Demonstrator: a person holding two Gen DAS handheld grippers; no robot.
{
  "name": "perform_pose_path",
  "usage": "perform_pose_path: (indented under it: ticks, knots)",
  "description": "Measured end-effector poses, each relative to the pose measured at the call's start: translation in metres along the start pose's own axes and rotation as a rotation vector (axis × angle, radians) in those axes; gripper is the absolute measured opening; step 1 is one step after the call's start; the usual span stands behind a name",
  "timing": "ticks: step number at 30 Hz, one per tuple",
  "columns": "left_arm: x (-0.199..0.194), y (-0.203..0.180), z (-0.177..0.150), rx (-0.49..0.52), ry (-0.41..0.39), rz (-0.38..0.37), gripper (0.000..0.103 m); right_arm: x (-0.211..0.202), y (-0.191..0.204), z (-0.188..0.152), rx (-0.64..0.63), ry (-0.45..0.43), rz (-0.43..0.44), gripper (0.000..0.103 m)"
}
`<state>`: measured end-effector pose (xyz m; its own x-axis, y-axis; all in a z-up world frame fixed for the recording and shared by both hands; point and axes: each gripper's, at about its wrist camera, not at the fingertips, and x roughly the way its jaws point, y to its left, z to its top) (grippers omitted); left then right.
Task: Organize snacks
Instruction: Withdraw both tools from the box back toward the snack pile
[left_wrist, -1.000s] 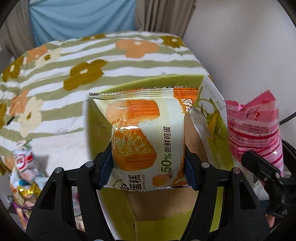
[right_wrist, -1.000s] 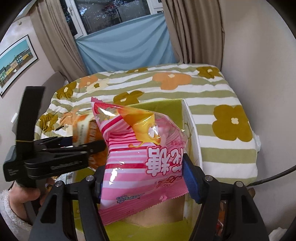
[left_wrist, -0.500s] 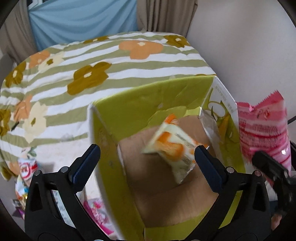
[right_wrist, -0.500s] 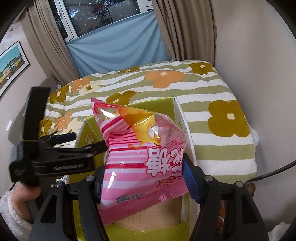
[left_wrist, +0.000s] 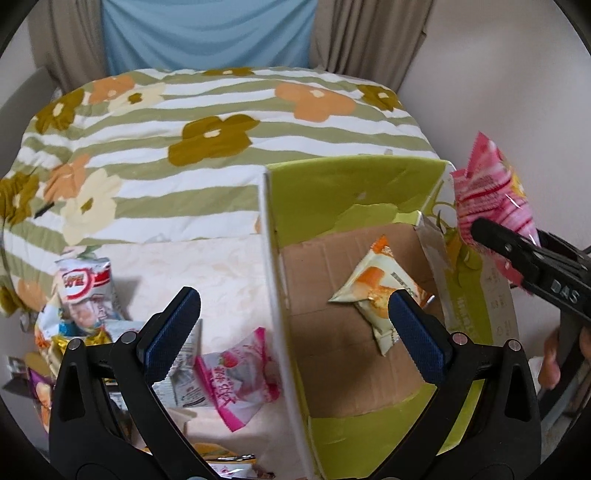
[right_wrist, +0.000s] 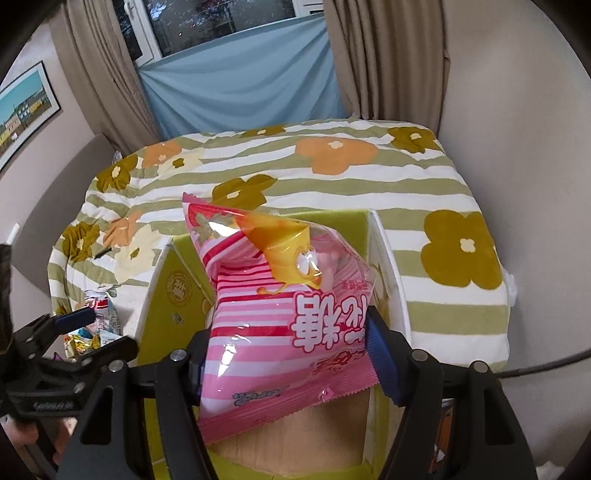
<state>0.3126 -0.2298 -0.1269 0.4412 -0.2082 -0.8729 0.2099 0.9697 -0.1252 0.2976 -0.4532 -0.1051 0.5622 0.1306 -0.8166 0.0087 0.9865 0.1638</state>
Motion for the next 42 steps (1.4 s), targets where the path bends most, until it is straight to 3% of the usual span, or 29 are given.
perform_pose_path:
  ticks: [3,7,13,20,26,35,42]
  knots:
    - [-0.001,0.006,0.000,-0.009,-0.004,0.011,0.101,0.014,0.003,0.007,-0.025,0.007,0.001,0.066]
    - [0.000,0.011,-0.003,-0.016,-0.001,0.029,0.101,0.028,0.001,0.010,-0.024,-0.009,-0.010,0.099]
    - [0.000,0.009,-0.007,-0.013,0.001,0.052,0.101,0.020,0.003,-0.006,-0.058,-0.018,-0.032,0.099]
    - [-0.020,-0.004,-0.008,0.004,-0.071,0.074,0.101,-0.005,-0.001,-0.009,-0.069,-0.035,-0.028,0.099]
    - [-0.047,-0.013,-0.008,0.000,-0.125,0.065,0.101,-0.035,0.001,-0.008,-0.076,-0.074,-0.024,0.099]
    - [-0.101,-0.023,-0.023,0.037,-0.229,0.144,0.101,-0.071,0.002,-0.014,-0.076,-0.110,0.008,0.099]
    - [-0.135,0.000,-0.052,0.030,-0.266,0.118,0.101,-0.104,0.025,-0.031,-0.069,-0.163,0.010,0.099]
